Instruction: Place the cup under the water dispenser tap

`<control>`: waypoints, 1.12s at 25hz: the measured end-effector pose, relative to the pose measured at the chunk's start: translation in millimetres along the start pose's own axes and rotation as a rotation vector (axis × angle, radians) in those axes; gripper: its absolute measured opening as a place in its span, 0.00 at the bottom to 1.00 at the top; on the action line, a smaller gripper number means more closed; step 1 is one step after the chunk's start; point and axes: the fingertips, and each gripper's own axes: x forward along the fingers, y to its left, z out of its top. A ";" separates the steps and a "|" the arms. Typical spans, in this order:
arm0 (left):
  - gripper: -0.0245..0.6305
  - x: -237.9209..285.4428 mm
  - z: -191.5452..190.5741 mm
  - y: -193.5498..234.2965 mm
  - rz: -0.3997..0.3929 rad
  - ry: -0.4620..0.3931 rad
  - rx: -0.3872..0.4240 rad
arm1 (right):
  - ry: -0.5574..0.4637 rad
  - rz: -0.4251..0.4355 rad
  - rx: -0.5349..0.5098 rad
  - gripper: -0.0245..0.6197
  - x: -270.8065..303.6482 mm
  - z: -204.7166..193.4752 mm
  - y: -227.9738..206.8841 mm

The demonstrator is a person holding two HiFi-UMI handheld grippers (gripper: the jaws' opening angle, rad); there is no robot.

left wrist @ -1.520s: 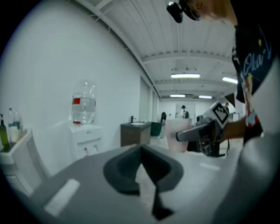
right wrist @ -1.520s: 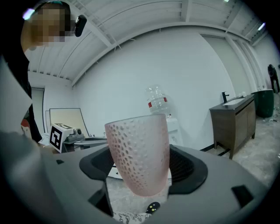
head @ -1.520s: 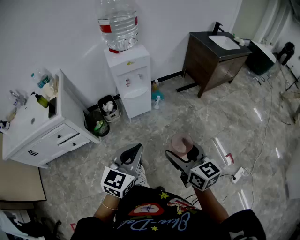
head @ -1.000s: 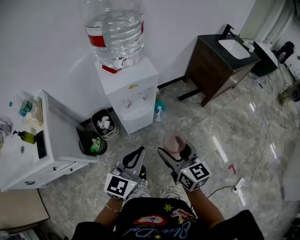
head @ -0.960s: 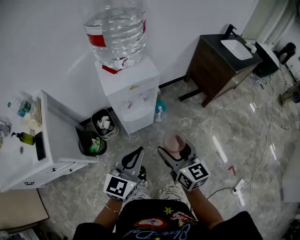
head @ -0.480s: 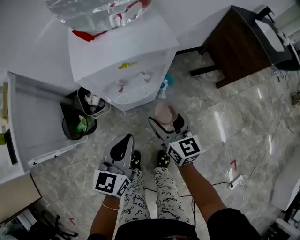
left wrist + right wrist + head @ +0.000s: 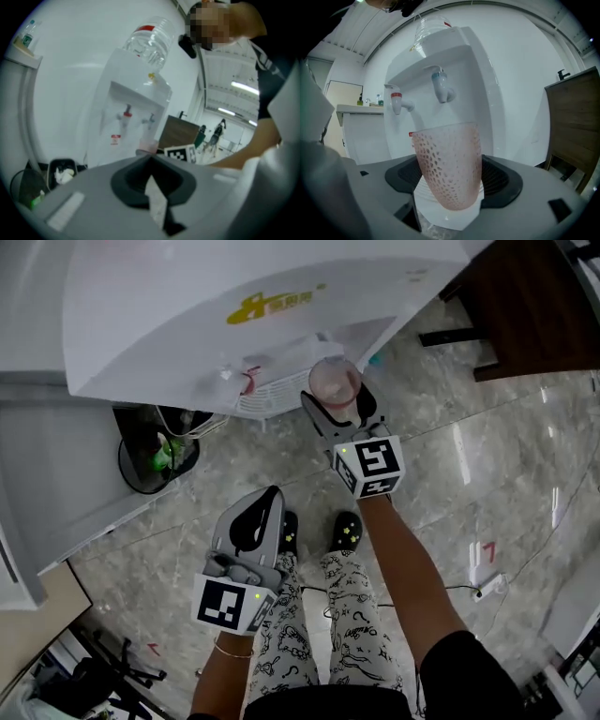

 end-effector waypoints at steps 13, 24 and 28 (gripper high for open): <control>0.04 19.8 0.8 15.7 -0.004 0.029 -0.028 | 0.010 -0.078 0.086 0.60 38.9 -32.6 -15.3; 0.03 12.5 1.4 1.7 -0.027 0.040 -0.037 | 0.294 -0.038 0.047 0.60 25.8 -71.2 -8.8; 0.03 3.0 8.8 3.2 0.001 0.023 -0.030 | 0.323 -0.019 0.074 0.60 -6.5 -66.0 9.0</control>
